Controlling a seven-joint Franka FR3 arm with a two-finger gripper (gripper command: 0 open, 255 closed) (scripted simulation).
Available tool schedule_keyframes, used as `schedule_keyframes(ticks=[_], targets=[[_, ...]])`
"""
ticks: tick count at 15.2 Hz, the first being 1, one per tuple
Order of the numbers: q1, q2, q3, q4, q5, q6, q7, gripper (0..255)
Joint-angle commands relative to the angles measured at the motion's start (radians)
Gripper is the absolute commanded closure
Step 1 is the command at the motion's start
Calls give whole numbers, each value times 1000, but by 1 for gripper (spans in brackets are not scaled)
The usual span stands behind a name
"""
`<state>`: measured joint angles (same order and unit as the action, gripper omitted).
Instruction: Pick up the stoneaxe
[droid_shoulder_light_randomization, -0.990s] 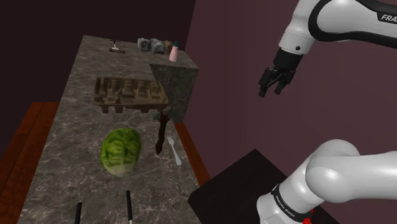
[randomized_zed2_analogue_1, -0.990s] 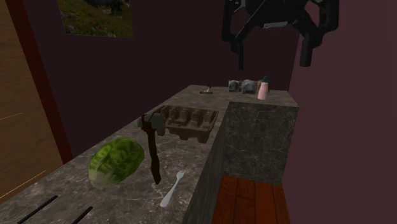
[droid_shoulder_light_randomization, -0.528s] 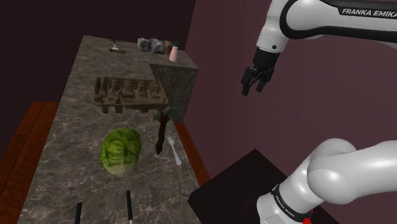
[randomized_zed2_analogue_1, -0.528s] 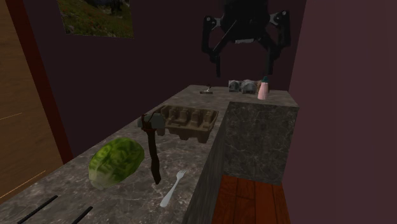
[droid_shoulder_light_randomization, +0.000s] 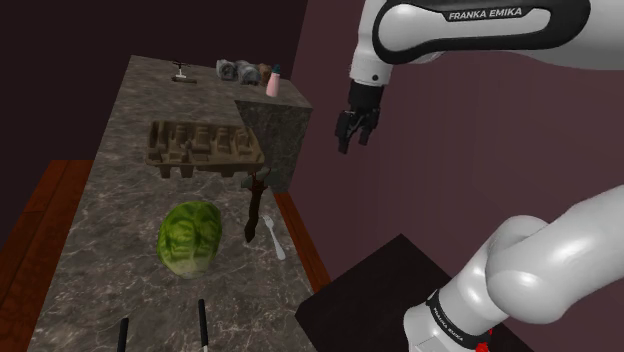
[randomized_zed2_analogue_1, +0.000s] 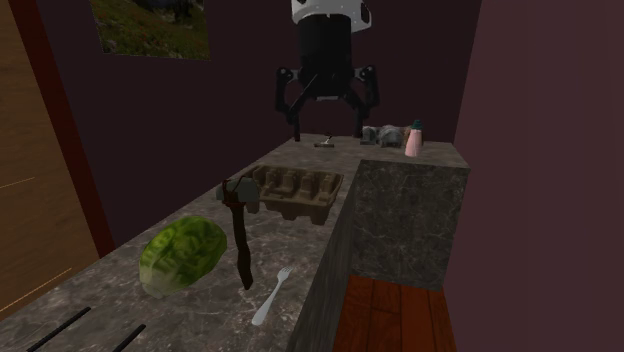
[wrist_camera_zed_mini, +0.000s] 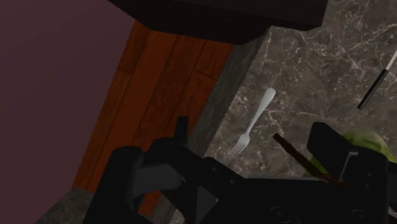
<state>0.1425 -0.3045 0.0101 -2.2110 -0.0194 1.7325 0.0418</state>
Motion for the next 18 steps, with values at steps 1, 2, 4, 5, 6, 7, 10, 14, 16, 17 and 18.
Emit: schedule_keyframes(ticks=[1,2,4,5,6,7,10,14,16,17,18], targets=[[20,83,15,59,12,7,-14,0],[28,121,22,86,16,10,-23,0],[44,197,36,142,24,13,-41,0],[51,234,43,171,27,13,-49,0],[59,271,50,201,29,12,-57,0],[67,309,58,232,32,10,-65,0],[90,419,81,329,35,-2,-87,0],[122,566,113,470,34,-29,-114,0],[141,640,128,547,30,-47,-126,0],[150,678,136,587,28,-58,-132,0],[151,681,136,591,28,-59,-132,0]])
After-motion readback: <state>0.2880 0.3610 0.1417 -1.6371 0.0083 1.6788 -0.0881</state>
